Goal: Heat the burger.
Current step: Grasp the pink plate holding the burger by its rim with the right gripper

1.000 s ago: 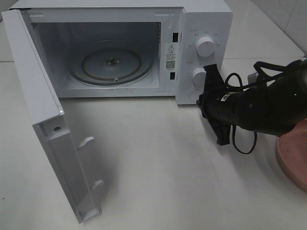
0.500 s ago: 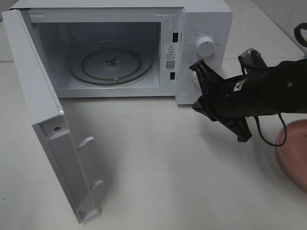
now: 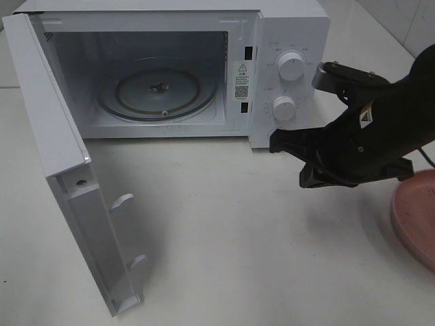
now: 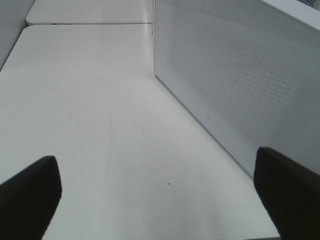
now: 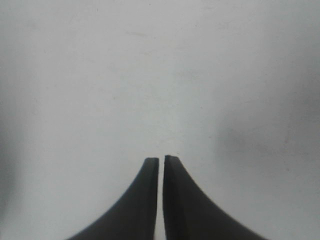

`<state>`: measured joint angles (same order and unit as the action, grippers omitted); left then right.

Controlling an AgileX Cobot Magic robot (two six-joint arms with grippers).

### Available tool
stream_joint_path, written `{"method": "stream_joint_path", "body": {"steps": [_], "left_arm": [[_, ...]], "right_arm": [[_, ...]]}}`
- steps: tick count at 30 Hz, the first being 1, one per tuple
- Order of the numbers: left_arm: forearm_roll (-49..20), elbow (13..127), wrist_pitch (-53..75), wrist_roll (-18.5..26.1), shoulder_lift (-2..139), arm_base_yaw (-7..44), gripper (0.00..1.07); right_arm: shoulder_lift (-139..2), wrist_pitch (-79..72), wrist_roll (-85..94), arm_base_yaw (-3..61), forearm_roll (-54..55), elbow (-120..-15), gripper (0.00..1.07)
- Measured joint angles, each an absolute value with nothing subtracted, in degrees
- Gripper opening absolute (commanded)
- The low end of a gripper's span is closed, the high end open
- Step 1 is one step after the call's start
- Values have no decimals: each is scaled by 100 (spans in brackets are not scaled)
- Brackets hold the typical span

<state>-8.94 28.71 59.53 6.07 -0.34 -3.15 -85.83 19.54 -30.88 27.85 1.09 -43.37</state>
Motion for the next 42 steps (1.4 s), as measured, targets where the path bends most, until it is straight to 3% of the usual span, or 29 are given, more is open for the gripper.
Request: {"method": "stream_joint_path", "body": {"steps": [12,15,16,17,20,21,22,23,24,42], "left_arm": [[-894,2871,5953,607,-34,-315,100],[-894,2871,5953,607,-34,-315,100],[-894,2871,5953,607,-34,-315,100],[-894,2871,5953,607,-34,-315,100],[-894,2871,5953,607,-34,-315,100],[-894,2871,5953,607,-34,-315,100],[-894,2871,5953,607,-34,-315,100],[-894,2871,5953,607,-34,-315,100],[-894,2871,5953,607,-34,-315,100],[-894,2871,5953,607,-34,-315,100]], "right_arm": [[-8067,3455,-1788,2767,-493,-4400,13],[-7878,3736,-1621,2767,-527,-4400,22],[-7752,3930,-1524,2767,-533,-4400,34],[-7672,4062,-1461,2767,-584,-4400,53],[-7643,4131,-1427,2767,-607,-4400,62],[-7609,4246,-1369,2767,-722,-4406,83],[-7609,4297,-1324,2750,-848,-4406,92],[-7609,4297,-1324,2750,-848,-4406,92],[-7609,4303,-1301,2716,-877,-4406,103],[-8125,4544,-877,1364,-991,-4406,95]]}}
